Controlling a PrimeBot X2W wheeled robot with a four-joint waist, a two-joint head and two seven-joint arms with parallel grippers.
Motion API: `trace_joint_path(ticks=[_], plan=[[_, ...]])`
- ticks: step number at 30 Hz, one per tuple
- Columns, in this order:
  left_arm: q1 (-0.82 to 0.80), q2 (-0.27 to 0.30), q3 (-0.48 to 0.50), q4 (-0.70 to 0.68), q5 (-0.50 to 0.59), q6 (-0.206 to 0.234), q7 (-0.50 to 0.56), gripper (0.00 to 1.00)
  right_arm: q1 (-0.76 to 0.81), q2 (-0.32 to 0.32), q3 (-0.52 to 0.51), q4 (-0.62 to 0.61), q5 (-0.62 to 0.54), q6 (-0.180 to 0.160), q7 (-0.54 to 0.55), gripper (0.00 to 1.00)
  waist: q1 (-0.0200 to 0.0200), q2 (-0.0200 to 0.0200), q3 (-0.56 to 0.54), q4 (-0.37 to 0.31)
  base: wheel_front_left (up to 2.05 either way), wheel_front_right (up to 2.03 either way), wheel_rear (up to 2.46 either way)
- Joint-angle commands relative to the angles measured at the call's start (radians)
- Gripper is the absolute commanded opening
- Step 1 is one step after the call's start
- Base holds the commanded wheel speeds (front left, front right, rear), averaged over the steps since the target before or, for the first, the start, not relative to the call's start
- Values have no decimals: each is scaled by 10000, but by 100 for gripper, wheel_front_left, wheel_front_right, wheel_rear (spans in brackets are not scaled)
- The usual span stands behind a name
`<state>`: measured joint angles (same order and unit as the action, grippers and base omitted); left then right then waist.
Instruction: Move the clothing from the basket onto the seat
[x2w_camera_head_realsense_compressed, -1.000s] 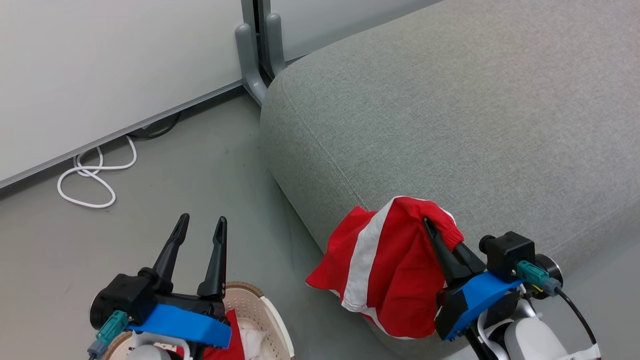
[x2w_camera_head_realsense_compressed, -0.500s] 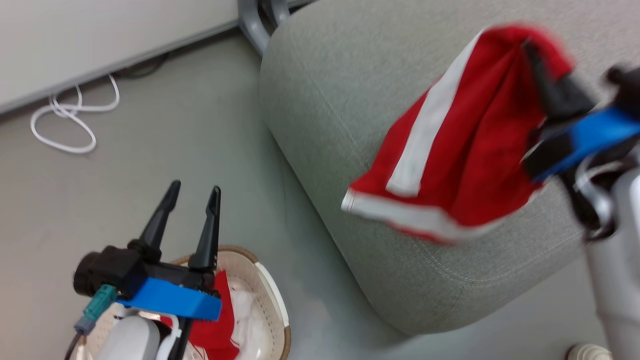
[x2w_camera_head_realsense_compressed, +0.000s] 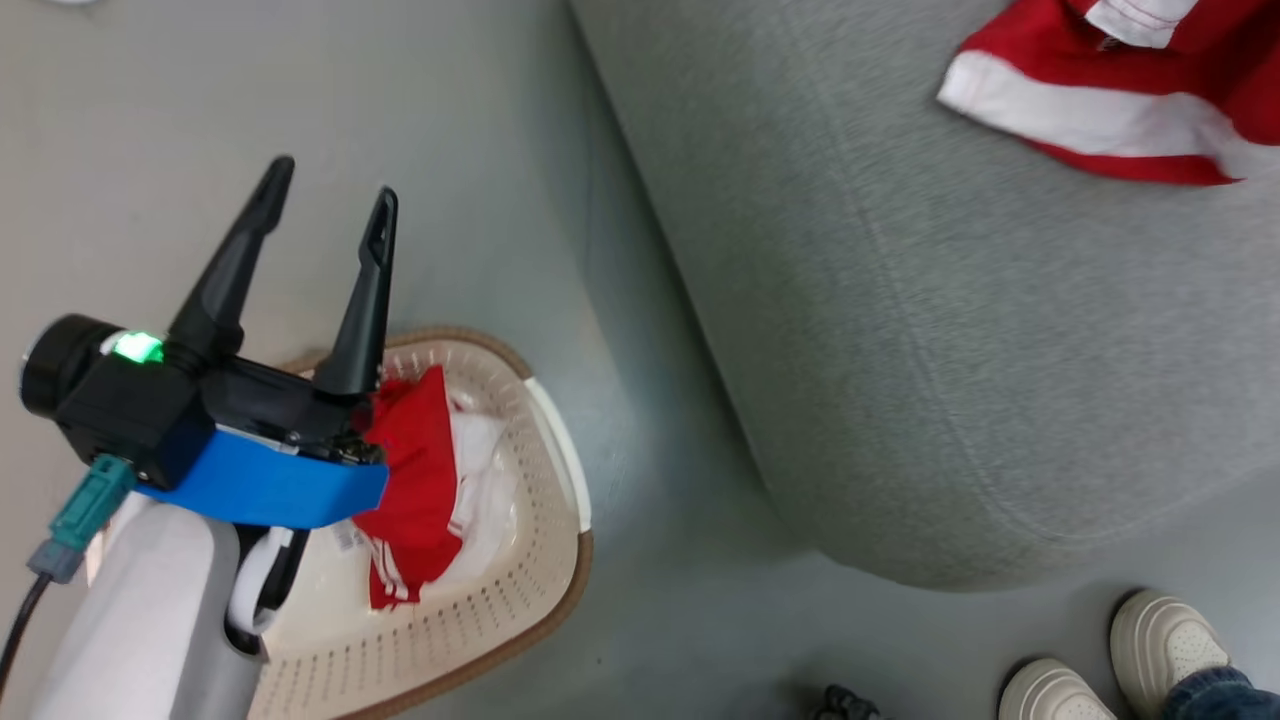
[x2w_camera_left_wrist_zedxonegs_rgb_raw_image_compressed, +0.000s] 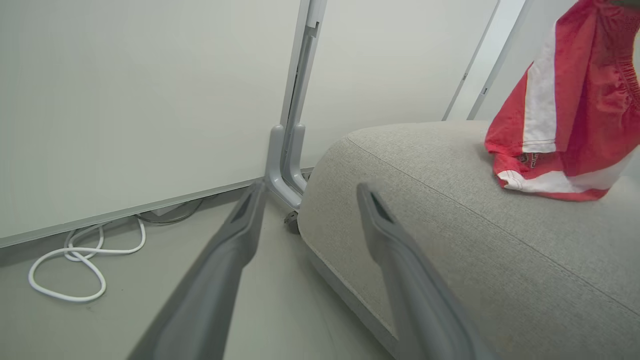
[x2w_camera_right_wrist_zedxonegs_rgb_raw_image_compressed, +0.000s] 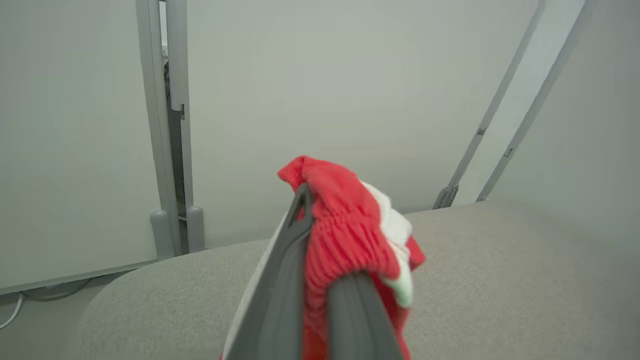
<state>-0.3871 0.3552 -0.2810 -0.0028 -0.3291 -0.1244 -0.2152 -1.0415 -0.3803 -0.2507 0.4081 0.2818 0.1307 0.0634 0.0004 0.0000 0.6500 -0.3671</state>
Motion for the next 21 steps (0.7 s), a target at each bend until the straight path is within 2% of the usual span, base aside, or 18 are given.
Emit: trace_joint_path(ticks=[1, 3, 5, 6, 7, 8, 9, 10, 15, 21], plan=[[-200, 125, 24, -165, 65, -87, 44, 100, -69, 119, 51, 528, -167, 1, -85, 0, -4, 0, 701, 569, 0, 0, 0], [-250, 167, 15, -241, 87, -86, 74, 100, -114, 157, -52, 874, -214, 0, -200, 0, -4, 0, 774, 601, 0, 0, 0], [-325, 205, -106, -278, 95, -88, 89, 100, 10, 345, -400, 2010, -445, 1, -457, 0, -4, 0, 779, 741, 0, 0, 0], [-325, 205, -106, -278, 95, -88, 89, 100, 10, 345, -400, 2010, -445, 1, -457, 0, -4, 0, 779, 741, 0, 0, 0], [-319, 173, -145, -242, 51, -88, 62, 100, 109, 461, -585, 2638, -613, 1, -596, 35, -4, 0, 722, 808, 0, 0, 0], [-299, 149, -173, -208, 35, -89, 43, 100, 135, 471, -707, 2943, -732, 0, -673, 81, -4, 0, 676, 838, 0, 0, 0], [-299, 149, -173, -208, 35, -89, 43, 100, 135, 471, -707, 2943, -732, 0, -673, 81, -4, 0, 676, 838, 0, 0, 0], [-269, 108, -207, -162, 2, -88, 20, 100, 136, 560, -799, 3189, -750, 1, -722, 100, -4, 0, 612, 866, 0, 0, 0], [-31, -101, -257, 351, -192, -70, -176, 100, 417, 749, -647, 4034, -1206, 1, -1021, 100, -4, 0, -66, 956, 0, 0, 0], [686, -680, -108, 1422, -532, 15, -448, 100, 1677, 980, 321, 4323, -1395, 0, -1719, 100, -4, 0, -1937, 1092, 0, 0, 0]])
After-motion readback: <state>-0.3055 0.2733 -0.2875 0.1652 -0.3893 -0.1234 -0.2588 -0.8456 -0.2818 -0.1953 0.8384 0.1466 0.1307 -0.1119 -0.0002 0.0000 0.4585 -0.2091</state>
